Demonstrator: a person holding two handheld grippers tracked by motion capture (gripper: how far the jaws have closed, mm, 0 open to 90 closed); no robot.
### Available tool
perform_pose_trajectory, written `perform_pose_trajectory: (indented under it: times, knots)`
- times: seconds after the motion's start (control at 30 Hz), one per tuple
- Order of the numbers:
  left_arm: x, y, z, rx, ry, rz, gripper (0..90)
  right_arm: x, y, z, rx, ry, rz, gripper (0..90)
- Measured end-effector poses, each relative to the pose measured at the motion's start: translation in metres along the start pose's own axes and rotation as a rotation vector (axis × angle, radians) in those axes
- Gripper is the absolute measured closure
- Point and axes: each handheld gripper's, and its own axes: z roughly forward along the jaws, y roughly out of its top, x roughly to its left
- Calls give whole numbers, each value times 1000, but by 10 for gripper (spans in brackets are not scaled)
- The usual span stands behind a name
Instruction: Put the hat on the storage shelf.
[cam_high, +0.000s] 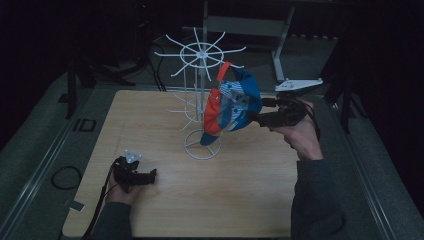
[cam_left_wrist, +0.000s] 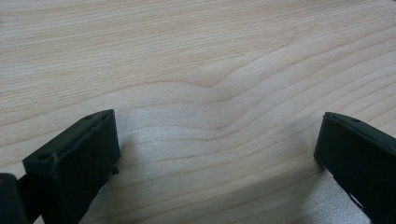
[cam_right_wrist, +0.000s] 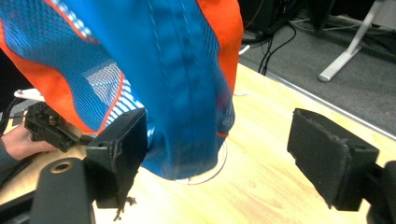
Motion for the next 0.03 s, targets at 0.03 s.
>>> perform_pose_trajectory:
  times: [0.03]
  knots:
    - [0, 0, 0, 0, 0, 0, 2, 0, 0, 0, 0, 0, 0, 194]
